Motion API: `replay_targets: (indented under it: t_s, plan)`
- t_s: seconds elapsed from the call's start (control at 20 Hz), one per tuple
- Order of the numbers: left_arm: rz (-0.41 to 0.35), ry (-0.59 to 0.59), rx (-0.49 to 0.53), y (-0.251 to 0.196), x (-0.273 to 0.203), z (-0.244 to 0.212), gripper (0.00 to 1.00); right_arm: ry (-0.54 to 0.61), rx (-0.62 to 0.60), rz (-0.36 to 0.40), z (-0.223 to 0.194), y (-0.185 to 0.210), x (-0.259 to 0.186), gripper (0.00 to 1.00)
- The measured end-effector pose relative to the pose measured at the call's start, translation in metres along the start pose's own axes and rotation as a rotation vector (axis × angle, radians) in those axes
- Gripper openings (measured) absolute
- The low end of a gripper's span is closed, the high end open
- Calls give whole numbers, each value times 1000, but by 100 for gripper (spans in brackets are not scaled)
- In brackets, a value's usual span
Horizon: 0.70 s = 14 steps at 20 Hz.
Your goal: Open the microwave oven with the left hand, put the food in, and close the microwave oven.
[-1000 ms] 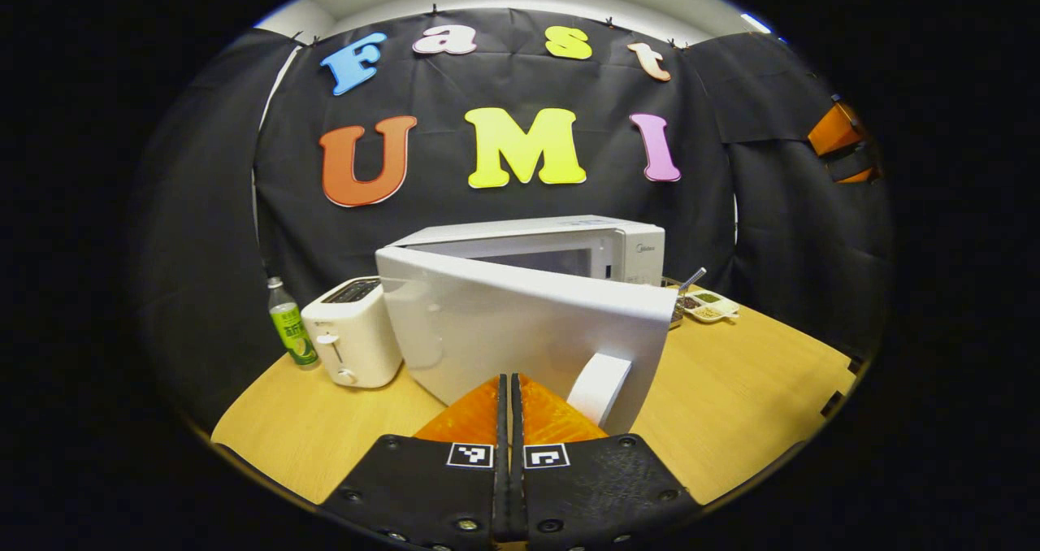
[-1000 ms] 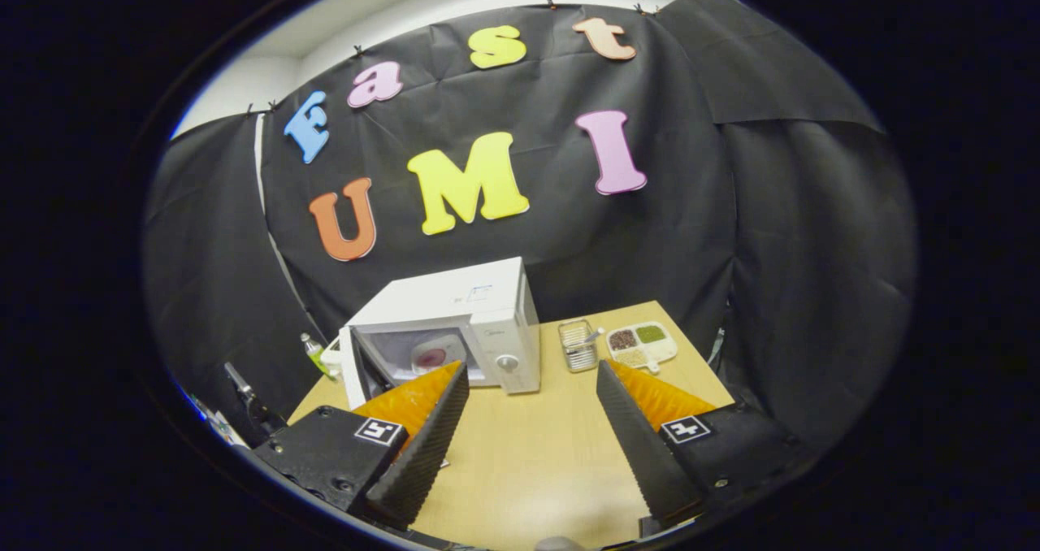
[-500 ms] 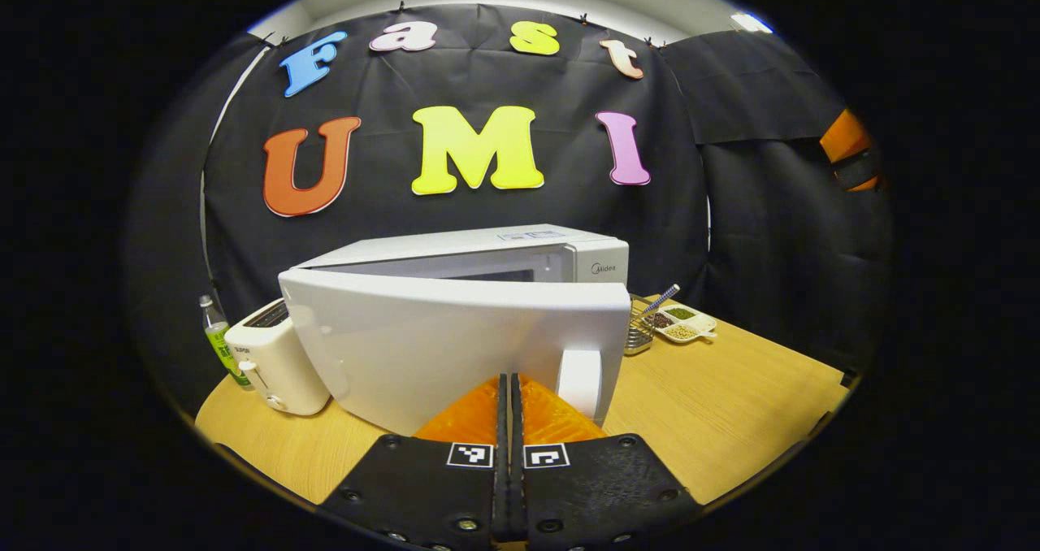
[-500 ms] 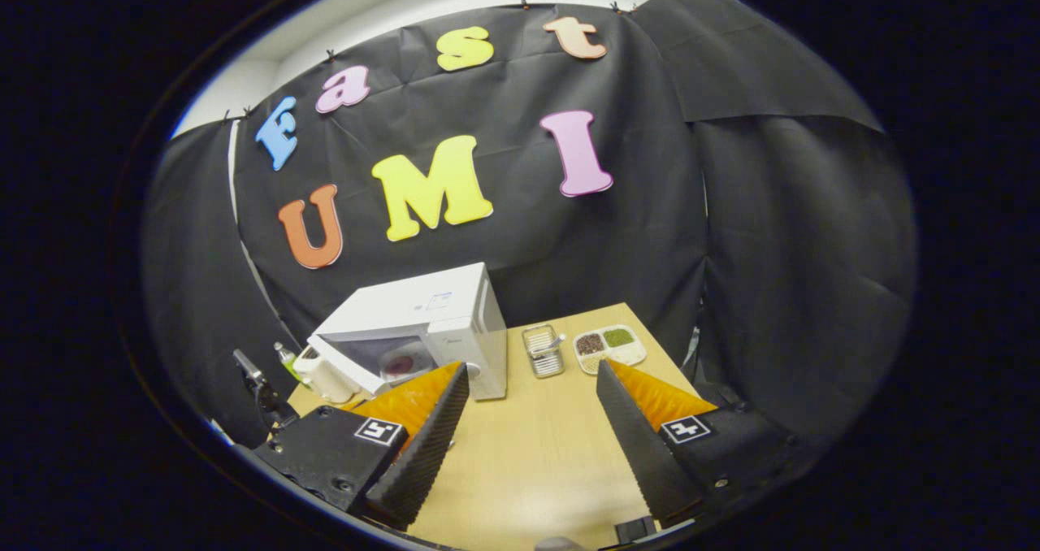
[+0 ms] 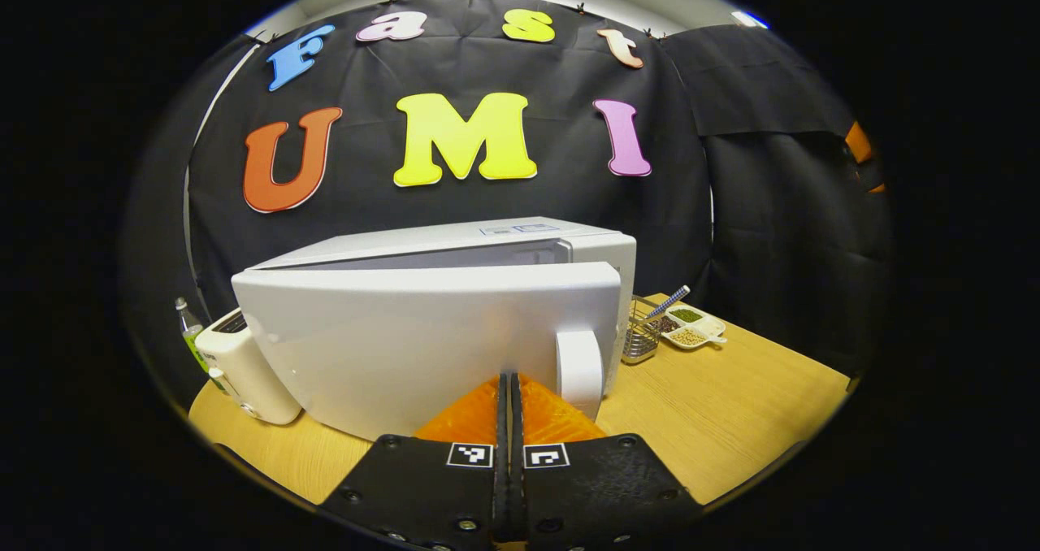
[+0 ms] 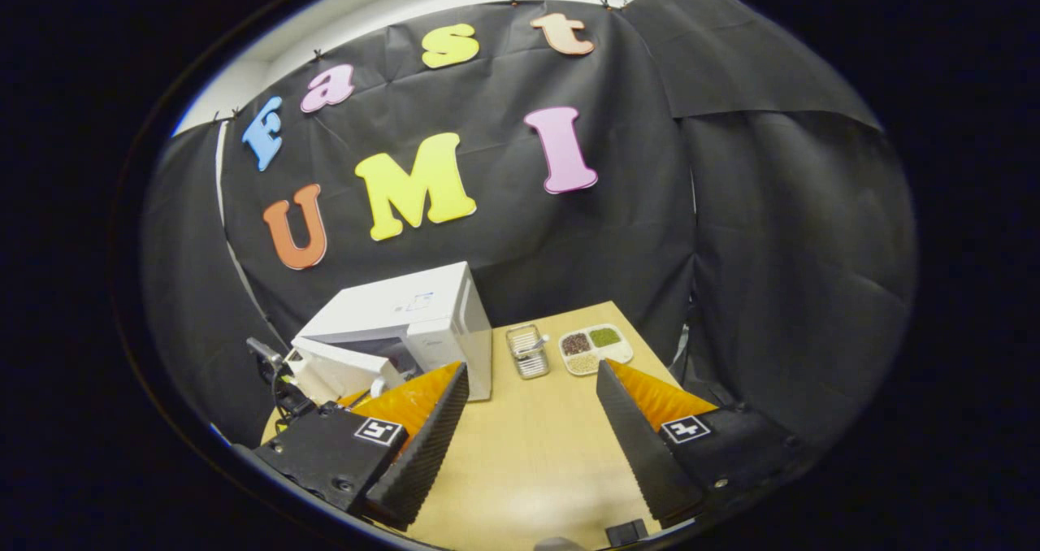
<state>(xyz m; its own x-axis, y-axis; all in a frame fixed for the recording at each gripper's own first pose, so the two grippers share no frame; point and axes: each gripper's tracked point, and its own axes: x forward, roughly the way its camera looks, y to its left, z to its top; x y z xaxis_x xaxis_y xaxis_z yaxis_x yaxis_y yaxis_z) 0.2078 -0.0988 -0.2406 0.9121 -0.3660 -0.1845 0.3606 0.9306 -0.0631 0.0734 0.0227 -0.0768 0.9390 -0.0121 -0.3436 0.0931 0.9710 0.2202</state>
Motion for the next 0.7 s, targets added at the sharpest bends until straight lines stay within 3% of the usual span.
replay_targets:
  t_s: [0.7]
  plan:
    - [34, 15, -10, -1, 63, 4, 0, 16, -8, -3, 4, -13, 25, 100]
